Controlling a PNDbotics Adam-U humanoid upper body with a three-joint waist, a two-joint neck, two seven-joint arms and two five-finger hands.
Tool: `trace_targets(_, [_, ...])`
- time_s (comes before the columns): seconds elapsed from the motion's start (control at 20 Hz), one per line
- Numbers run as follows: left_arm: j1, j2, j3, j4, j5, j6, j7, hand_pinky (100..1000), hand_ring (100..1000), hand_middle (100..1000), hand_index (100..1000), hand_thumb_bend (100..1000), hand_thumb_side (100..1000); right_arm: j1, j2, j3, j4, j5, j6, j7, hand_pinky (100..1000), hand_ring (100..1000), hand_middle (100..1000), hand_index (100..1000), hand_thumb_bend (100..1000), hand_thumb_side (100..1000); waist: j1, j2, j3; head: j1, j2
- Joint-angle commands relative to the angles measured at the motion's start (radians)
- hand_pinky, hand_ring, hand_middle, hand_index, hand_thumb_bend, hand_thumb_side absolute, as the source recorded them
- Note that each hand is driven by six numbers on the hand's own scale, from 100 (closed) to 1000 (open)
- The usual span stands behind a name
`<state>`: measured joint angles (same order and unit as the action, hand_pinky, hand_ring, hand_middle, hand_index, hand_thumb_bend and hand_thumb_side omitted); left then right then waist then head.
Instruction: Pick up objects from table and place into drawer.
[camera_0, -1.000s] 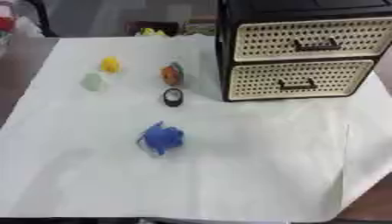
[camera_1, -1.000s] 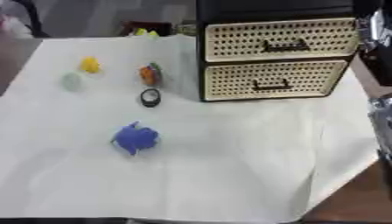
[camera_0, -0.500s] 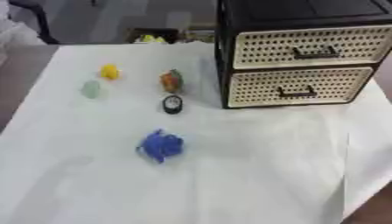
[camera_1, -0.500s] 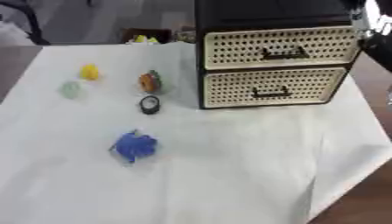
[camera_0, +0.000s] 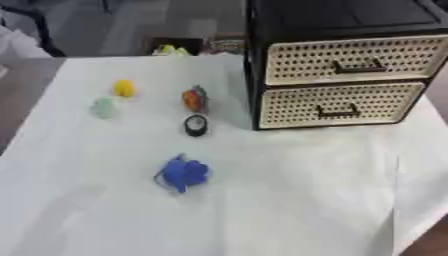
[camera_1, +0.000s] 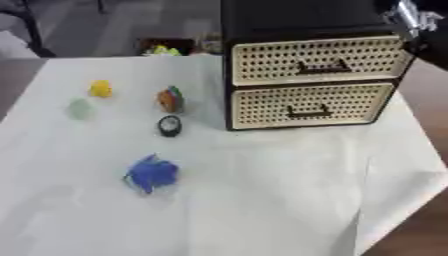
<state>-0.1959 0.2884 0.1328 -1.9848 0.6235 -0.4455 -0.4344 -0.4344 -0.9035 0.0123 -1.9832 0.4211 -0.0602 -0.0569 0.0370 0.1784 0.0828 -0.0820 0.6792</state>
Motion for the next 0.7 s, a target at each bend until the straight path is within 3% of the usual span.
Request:
trace_targets(0.05, [-0.012,0.021,0.005,-0.015,0.002,-0.003,-0.003,708,757,743,822,100,808,-0.029,-0.077,0.007,-0.017,0.017,-0.003,0.054,100,100,100,835,1000,1000,-0.003,-0.013,0.003,-0.006,-0.014])
trace_targets(0.15, [-0.013,0.022,0.004,-0.015,0.004,-0.003,-0.004,708,757,743,822,100,807,-0.042,-0.100,0.020,-0.017,0.021,0.005,0.094,100,100,100,807,1000,1000,-0.004,-0.013,0.004,-0.008,-0.017])
trace_targets(0.4, [-0.013,0.025,0.002,-0.015,0.008,-0.003,-0.005,708,758,743,821,100,804,-0.075,-0.140,0.063,0.000,-0.012,0.007,0.258,100,100,100,738,1000,724,-0.005,-0.017,0.008,-0.013,-0.018])
trace_targets(0.55, [-0.013,0.027,0.001,-0.015,0.011,-0.003,-0.006,708,757,743,821,100,803,-0.111,-0.154,0.088,0.034,-0.073,0.004,0.353,100,100,100,763,1000,557,-0.006,-0.020,0.009,-0.015,-0.018])
trace_targets(0.7, [-0.012,0.029,0.000,-0.015,0.013,-0.002,-0.007,708,758,743,821,100,802,-0.156,-0.161,0.109,0.079,-0.125,0.004,0.444,100,100,100,795,1000,541,-0.007,-0.023,0.010,-0.018,-0.017])
